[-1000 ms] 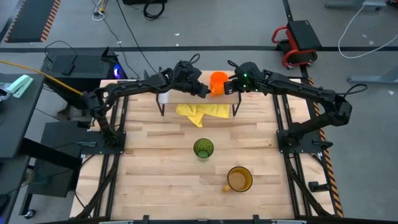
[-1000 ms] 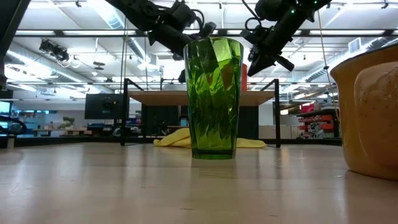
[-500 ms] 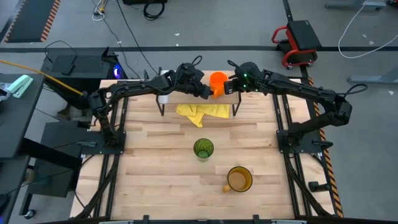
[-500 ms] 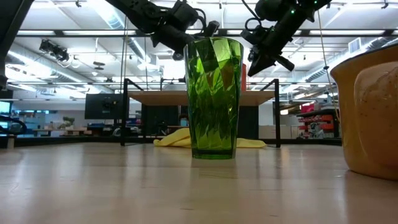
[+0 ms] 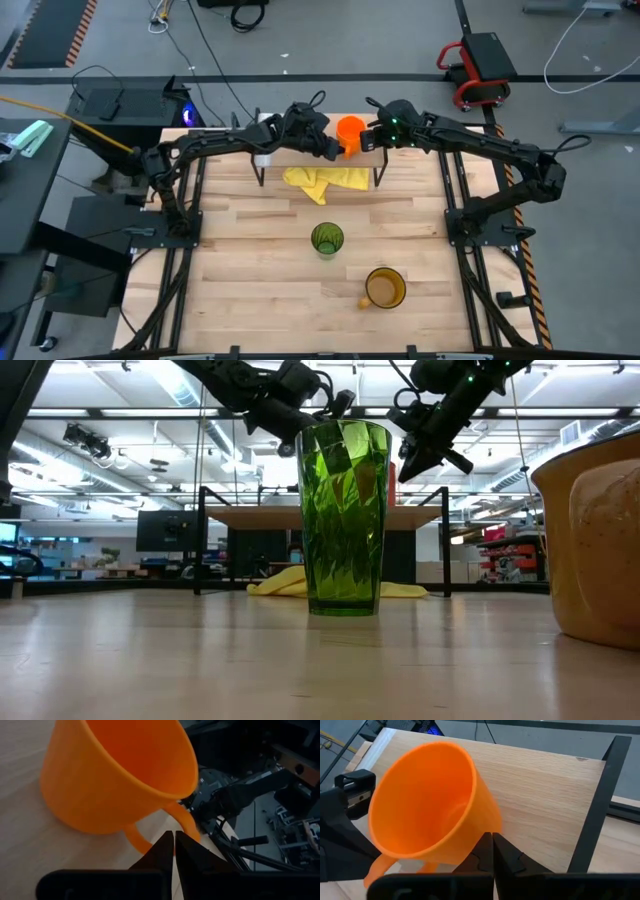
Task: Stack small to large cups/mugs on shelf
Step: Put the orange mug on the shelf
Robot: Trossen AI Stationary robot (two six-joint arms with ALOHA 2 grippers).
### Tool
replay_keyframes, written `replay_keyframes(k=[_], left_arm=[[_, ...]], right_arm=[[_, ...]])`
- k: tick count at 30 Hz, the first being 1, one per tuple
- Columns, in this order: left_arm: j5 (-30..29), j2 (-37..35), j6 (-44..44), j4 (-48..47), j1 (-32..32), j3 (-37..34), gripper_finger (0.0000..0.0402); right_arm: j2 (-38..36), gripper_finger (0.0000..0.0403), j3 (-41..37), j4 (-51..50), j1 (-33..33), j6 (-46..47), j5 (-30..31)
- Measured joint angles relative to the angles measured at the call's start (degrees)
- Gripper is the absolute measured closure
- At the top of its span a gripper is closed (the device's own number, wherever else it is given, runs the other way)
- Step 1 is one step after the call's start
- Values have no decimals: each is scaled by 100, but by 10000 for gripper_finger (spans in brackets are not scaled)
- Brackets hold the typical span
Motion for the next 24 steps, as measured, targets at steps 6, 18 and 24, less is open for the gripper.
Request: replay_keyframes(k=[6,18,24], left_arm=[[0,0,2,4,-24,0,390],[0,0,3,35,-37,0,375],[0,0,33,35,-87,0,383]], right_arm=[[0,403,0,4,0,-2,0],[0,403,0,9,0,-20,0],[-2,403,0,7,0,-15,0]])
